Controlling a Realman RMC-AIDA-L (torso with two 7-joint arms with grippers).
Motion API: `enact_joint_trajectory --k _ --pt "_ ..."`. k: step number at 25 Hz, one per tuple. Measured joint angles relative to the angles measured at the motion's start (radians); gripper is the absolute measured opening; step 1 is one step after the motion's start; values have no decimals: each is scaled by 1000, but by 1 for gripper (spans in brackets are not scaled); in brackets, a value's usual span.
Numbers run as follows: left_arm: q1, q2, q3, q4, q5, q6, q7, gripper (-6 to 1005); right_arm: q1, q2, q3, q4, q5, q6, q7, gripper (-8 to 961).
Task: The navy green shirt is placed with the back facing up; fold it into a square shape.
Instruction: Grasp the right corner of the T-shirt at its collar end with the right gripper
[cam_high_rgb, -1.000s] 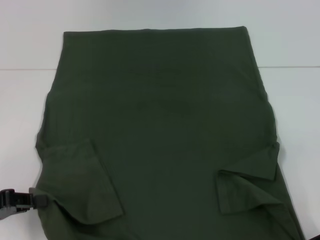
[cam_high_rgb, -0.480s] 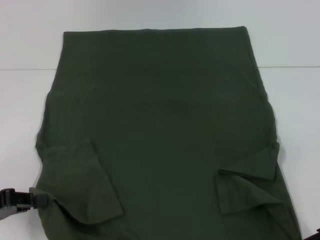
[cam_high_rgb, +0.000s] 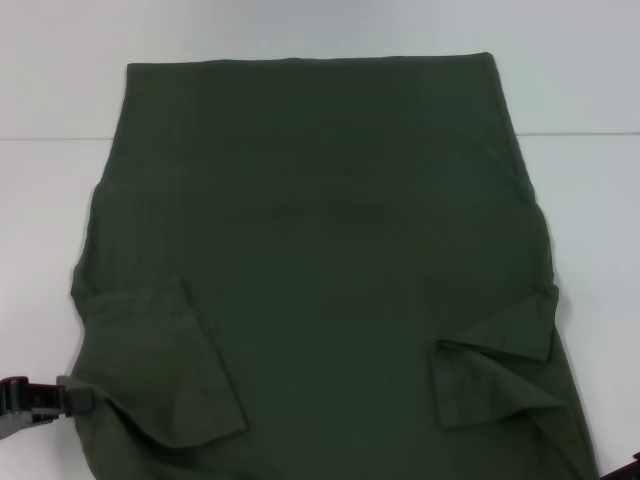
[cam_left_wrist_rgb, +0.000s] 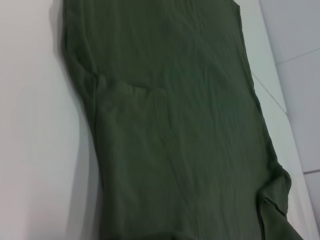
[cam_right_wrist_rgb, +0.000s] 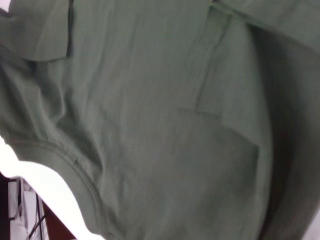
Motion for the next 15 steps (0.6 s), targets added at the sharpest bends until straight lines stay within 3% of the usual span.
enact_joint_trajectory --k 4,15 --pt "1 -3 0 0 0 -1 0 86 -1 -5 4 2 0 3 3 581" --pt "0 -4 0 0 0 -1 -3 93 23 18 -18 8 2 0 -3 581"
